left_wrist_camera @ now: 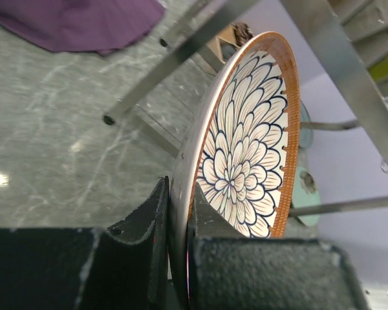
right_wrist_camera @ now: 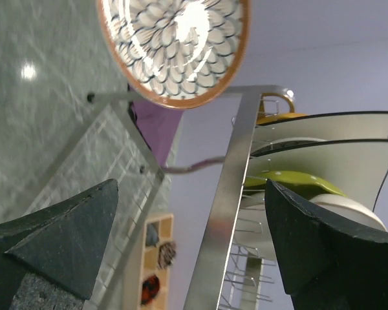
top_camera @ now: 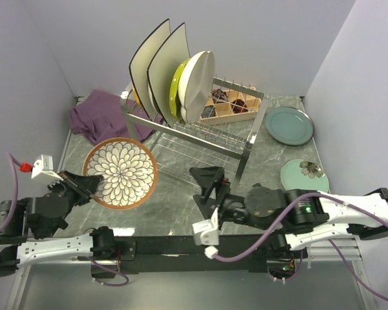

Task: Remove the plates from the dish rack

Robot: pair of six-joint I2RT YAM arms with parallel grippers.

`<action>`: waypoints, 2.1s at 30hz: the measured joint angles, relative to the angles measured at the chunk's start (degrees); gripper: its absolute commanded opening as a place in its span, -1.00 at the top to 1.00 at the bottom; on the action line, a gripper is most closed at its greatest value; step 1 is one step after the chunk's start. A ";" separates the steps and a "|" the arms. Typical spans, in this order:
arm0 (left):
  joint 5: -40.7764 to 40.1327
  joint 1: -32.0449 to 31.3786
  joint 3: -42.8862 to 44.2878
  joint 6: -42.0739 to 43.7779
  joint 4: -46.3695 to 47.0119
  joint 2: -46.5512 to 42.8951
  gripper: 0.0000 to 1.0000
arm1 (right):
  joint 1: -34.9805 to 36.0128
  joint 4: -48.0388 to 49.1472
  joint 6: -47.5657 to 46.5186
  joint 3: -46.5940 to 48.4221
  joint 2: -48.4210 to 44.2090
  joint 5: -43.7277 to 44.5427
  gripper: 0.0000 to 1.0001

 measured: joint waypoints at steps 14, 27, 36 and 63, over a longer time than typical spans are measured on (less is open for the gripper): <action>-15.52 -7.48 0.04 -13.40 -11.37 2.12 0.98 | 0.87 13.60 30.23 9.40 -5.01 4.55 -1.00; -21.35 -7.85 10.21 -2.19 -3.63 18.53 0.98 | 0.92 14.25 43.47 9.16 -11.23 8.35 -1.00; -28.76 -7.85 -10.86 46.75 47.50 -3.39 0.98 | 0.92 11.65 59.34 15.96 -3.13 18.16 -1.00; -31.56 -17.59 -2.91 22.27 23.30 -14.16 0.98 | 0.92 12.55 89.77 10.82 11.50 12.52 -1.00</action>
